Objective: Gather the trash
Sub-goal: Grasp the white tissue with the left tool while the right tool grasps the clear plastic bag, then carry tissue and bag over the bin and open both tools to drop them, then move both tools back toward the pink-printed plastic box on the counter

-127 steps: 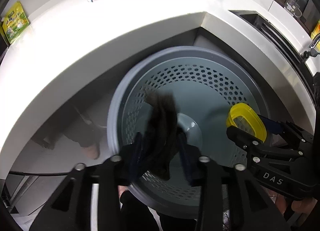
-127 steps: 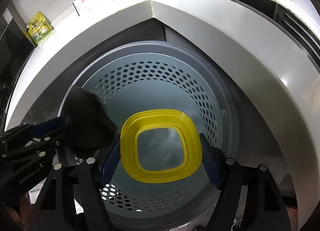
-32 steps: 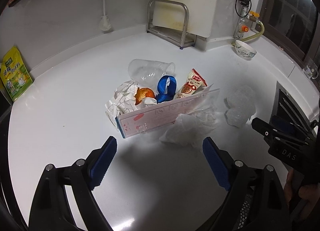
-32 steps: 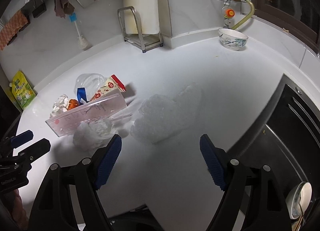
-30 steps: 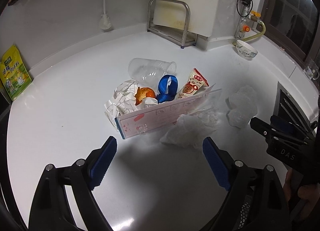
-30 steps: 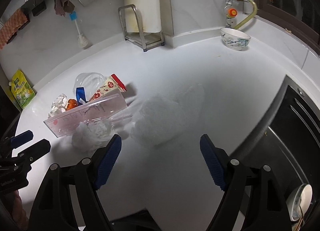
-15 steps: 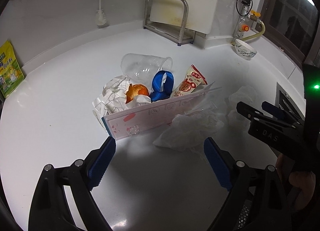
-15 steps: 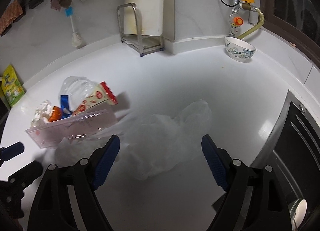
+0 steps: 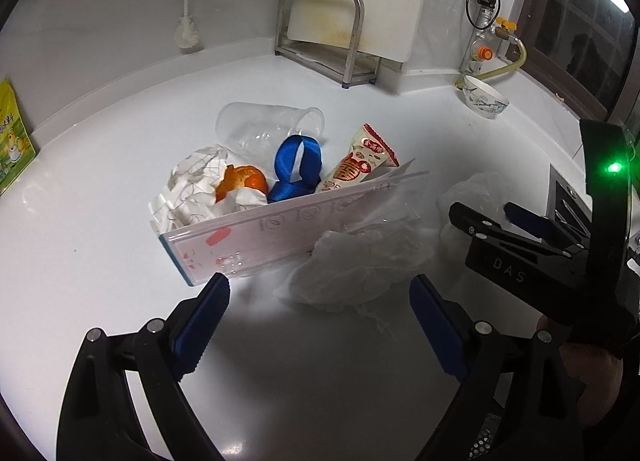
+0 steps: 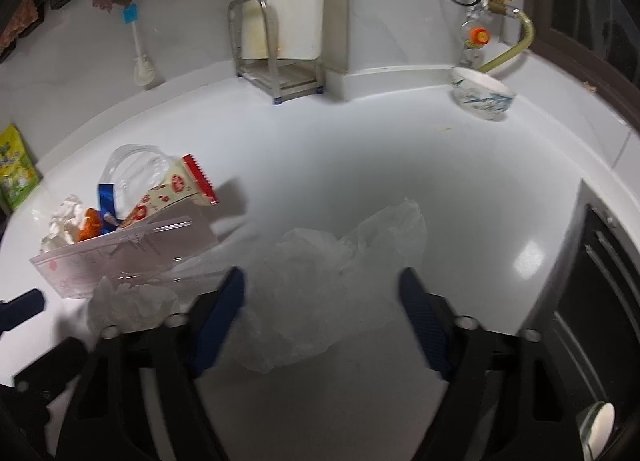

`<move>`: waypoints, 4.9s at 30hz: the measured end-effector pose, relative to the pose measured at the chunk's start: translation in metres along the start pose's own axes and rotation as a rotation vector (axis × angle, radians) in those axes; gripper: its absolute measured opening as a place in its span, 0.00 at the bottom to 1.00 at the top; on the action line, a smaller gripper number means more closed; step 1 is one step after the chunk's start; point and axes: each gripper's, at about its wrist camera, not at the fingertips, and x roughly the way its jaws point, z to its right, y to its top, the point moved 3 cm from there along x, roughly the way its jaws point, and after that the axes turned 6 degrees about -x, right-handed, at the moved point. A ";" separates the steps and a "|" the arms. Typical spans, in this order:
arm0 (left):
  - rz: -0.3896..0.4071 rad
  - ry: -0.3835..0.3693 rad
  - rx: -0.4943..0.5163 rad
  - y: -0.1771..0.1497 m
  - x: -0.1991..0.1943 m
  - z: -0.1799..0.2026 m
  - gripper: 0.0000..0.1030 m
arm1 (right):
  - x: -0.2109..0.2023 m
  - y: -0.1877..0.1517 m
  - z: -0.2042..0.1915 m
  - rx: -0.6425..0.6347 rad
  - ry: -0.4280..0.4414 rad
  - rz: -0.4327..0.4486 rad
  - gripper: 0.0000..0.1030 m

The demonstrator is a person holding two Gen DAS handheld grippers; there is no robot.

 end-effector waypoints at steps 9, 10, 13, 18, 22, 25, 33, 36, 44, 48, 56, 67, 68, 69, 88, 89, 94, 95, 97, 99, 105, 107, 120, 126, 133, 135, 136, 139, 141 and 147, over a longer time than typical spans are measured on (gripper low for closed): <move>-0.013 0.002 -0.006 -0.001 0.012 0.010 0.87 | -0.010 -0.004 0.008 0.042 0.100 0.013 0.27; -0.013 0.003 -0.005 -0.001 0.014 0.012 0.87 | -0.013 -0.007 0.011 0.054 0.098 0.018 0.27; -0.014 0.006 0.001 -0.001 0.019 0.018 0.87 | -0.023 -0.013 0.021 0.089 0.093 0.021 0.27; -0.025 0.009 -0.014 0.001 0.032 0.027 0.87 | -0.036 -0.024 0.033 0.115 0.077 0.030 0.27; -0.023 0.032 -0.017 0.002 0.040 0.031 0.86 | -0.040 -0.031 0.038 0.115 0.067 0.030 0.27; -0.025 0.035 -0.010 0.001 0.044 0.033 0.71 | -0.042 -0.037 0.041 0.120 0.066 0.026 0.27; -0.033 0.016 -0.002 -0.003 0.044 0.037 0.23 | -0.047 -0.047 0.040 0.133 0.072 0.020 0.27; -0.033 0.010 0.009 -0.006 0.038 0.038 0.21 | -0.051 -0.049 0.039 0.137 0.075 0.023 0.27; -0.020 -0.006 0.056 -0.014 0.010 0.038 0.21 | -0.069 -0.057 0.029 0.139 0.090 0.023 0.27; -0.019 -0.011 0.076 -0.023 -0.008 0.035 0.21 | -0.084 -0.068 0.019 0.128 0.102 0.014 0.27; -0.022 -0.012 0.115 -0.056 -0.048 0.032 0.21 | -0.121 -0.108 -0.004 0.102 0.140 -0.018 0.27; -0.083 -0.006 0.127 -0.123 -0.089 0.036 0.21 | -0.165 -0.174 -0.032 0.057 0.206 -0.080 0.27; -0.091 -0.006 0.126 -0.130 -0.092 0.037 0.21 | -0.167 -0.178 -0.033 0.056 0.212 -0.087 0.27; -0.098 -0.006 0.125 -0.136 -0.094 0.038 0.21 | -0.170 -0.184 -0.034 0.054 0.218 -0.094 0.27; -0.231 0.013 0.128 -0.196 -0.079 0.050 0.21 | -0.160 -0.250 -0.028 0.110 0.274 -0.227 0.27; -0.234 0.010 0.130 -0.196 -0.078 0.051 0.21 | -0.158 -0.251 -0.027 0.113 0.279 -0.233 0.27; -0.236 0.011 0.128 -0.198 -0.077 0.052 0.26 | -0.152 -0.255 -0.027 0.116 0.304 -0.243 0.27; -0.235 0.012 0.128 -0.199 -0.078 0.052 0.27 | -0.151 -0.255 -0.028 0.108 0.308 -0.243 0.27; -0.235 0.018 0.129 -0.200 -0.077 0.052 0.28 | -0.149 -0.256 -0.029 0.100 0.308 -0.241 0.28; -0.241 0.025 0.126 -0.201 -0.075 0.052 0.29 | -0.147 -0.256 -0.029 0.100 0.315 -0.243 0.28; -0.232 0.060 0.105 -0.200 -0.077 0.044 0.67 | -0.147 -0.256 -0.029 0.086 0.292 -0.238 0.56; -0.224 0.064 0.098 -0.198 -0.079 0.041 0.67 | -0.147 -0.256 -0.027 0.093 0.293 -0.239 0.56; -0.198 0.072 0.078 -0.187 -0.089 0.035 0.67 | -0.155 -0.254 -0.024 0.112 0.282 -0.239 0.56; -0.153 0.068 0.068 -0.169 -0.101 0.031 0.70 | -0.164 -0.244 -0.023 0.154 0.269 -0.222 0.56; -0.102 0.052 0.056 -0.139 -0.113 0.021 0.71 | -0.172 -0.212 -0.029 0.176 0.231 -0.193 0.56; -0.082 0.049 0.055 -0.127 -0.116 0.018 0.73 | -0.172 -0.203 -0.031 0.184 0.216 -0.185 0.57; -0.073 0.046 0.054 -0.121 -0.118 0.015 0.74 | -0.172 -0.196 -0.033 0.190 0.205 -0.175 0.57; -0.044 0.039 0.055 -0.101 -0.121 0.007 0.76 | -0.169 -0.179 -0.037 0.208 0.180 -0.159 0.58; -0.028 0.035 0.057 -0.086 -0.121 0.000 0.77 | -0.165 -0.167 -0.039 0.222 0.164 -0.147 0.58; 0.010 0.025 0.068 -0.046 -0.117 -0.026 0.81 | -0.154 -0.122 -0.051 0.282 0.120 -0.099 0.62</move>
